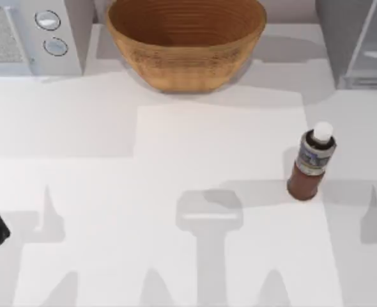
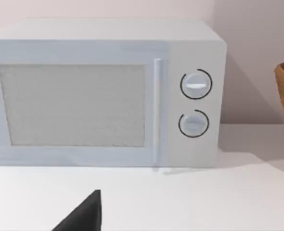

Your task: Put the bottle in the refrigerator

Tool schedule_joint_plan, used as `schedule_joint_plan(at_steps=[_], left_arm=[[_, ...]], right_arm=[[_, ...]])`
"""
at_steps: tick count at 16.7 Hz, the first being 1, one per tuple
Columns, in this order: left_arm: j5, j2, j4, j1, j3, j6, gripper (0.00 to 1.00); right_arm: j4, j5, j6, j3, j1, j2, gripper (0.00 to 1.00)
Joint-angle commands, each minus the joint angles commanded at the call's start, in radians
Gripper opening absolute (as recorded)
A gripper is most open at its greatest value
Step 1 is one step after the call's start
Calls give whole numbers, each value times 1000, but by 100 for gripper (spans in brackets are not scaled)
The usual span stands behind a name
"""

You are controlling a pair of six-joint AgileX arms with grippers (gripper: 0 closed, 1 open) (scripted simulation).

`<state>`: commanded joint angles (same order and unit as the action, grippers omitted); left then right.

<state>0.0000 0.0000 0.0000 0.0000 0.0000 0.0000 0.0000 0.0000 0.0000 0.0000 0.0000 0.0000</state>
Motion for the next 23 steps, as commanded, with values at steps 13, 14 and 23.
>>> schedule_joint_plan(at_steps=[13, 14, 23], left_arm=[[0, 0, 0, 0, 0, 0, 100], [0, 0, 0, 0, 0, 0, 100], [0, 0, 0, 0, 0, 0, 100]], right_arm=[[496, -222, -11, 58, 19, 566, 100], [571, -253, -14, 65, 18, 655, 100], [1278, -541, -45, 136, 13, 1493, 100]])
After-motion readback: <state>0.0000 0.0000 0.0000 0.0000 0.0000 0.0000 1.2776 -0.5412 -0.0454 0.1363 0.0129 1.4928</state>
